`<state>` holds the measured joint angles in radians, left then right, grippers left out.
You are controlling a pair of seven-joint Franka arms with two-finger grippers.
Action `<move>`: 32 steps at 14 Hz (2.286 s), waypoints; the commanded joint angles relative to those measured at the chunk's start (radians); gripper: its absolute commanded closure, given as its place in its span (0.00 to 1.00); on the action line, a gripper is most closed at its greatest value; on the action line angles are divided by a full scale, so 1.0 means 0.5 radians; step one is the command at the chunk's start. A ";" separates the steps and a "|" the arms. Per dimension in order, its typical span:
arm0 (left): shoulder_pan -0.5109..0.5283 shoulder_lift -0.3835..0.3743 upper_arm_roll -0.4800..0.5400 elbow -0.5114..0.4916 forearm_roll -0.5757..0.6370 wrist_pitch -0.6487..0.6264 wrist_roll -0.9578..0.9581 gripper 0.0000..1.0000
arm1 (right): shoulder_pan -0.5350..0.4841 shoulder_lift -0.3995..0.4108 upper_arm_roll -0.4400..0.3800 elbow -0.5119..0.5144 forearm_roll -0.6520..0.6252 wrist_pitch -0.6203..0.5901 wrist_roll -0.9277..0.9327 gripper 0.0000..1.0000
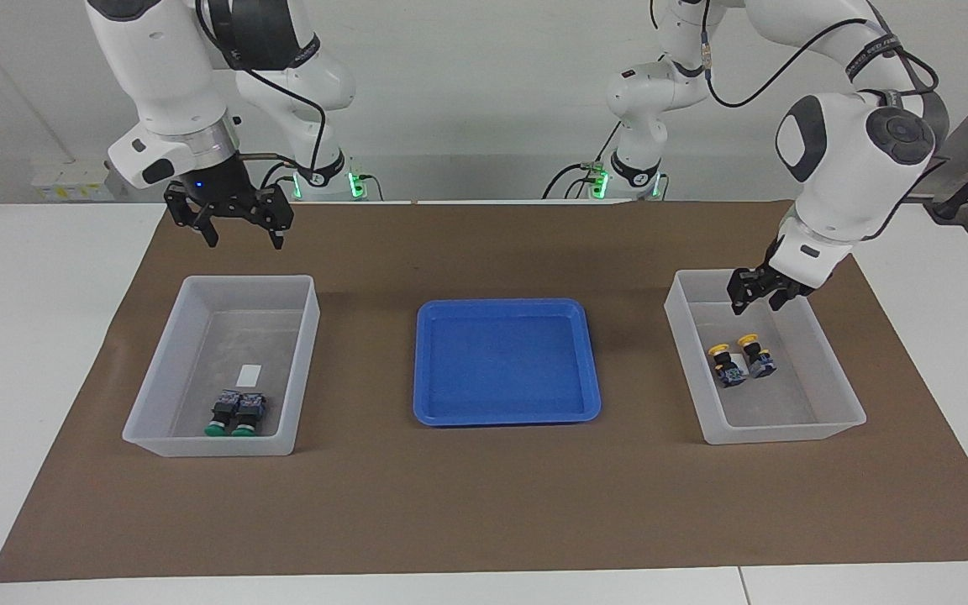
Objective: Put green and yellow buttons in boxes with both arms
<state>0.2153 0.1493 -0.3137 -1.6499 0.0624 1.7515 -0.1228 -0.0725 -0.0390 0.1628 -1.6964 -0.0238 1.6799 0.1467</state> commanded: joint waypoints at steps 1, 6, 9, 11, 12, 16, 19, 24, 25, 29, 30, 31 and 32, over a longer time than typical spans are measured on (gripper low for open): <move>-0.013 -0.044 -0.029 0.161 -0.069 -0.226 -0.113 0.35 | -0.036 -0.026 0.018 -0.025 0.045 -0.007 -0.036 0.00; -0.206 -0.099 -0.060 0.226 -0.116 -0.355 -0.420 0.35 | -0.039 -0.026 0.018 -0.025 0.048 -0.003 -0.036 0.00; -0.378 -0.112 -0.063 0.226 -0.119 -0.364 -0.683 0.35 | -0.042 -0.026 0.015 -0.025 0.048 -0.003 -0.036 0.00; -0.458 -0.112 -0.060 0.226 -0.119 -0.364 -0.755 0.34 | -0.045 -0.026 0.015 -0.025 0.045 -0.006 -0.039 0.00; -0.458 -0.112 -0.057 0.229 -0.116 -0.367 -0.755 0.34 | -0.045 -0.026 0.015 -0.025 0.048 -0.003 -0.039 0.00; -0.425 -0.105 -0.017 0.415 -0.113 -0.566 -0.742 0.33 | -0.051 -0.029 0.015 -0.028 0.044 -0.007 -0.042 0.00; -0.247 -0.032 -0.001 0.624 -0.097 -0.680 -0.721 0.32 | -0.051 -0.029 0.018 -0.028 0.048 -0.003 -0.045 0.00; -0.093 -0.001 0.002 0.634 0.031 -0.687 -0.280 0.33 | -0.054 -0.026 0.015 -0.028 0.044 -0.006 -0.057 0.00; -0.087 -0.016 -0.001 0.631 0.068 -0.680 -0.182 0.33 | -0.054 -0.029 0.015 -0.028 0.044 -0.007 -0.054 0.00; -0.053 -0.084 -0.014 0.511 0.111 -0.549 0.104 0.33 | -0.057 -0.026 0.018 -0.022 0.044 -0.016 -0.057 0.00; -0.053 -0.096 -0.014 0.472 0.108 -0.512 0.107 0.33 | -0.057 -0.026 0.018 -0.022 0.044 -0.013 -0.057 0.00; -0.053 -0.124 -0.014 0.429 0.108 -0.487 0.107 0.31 | -0.057 -0.026 0.015 -0.022 0.044 -0.013 -0.057 0.00; -0.056 -0.136 -0.017 0.401 0.105 -0.478 0.117 0.18 | -0.057 -0.026 0.015 -0.022 0.044 -0.013 -0.057 0.00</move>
<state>0.1753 0.1281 -0.3123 -1.3791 0.0988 1.4724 -0.0885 -0.0832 -0.0390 0.1626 -1.6968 -0.0238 1.6799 0.1467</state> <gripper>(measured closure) 0.304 0.000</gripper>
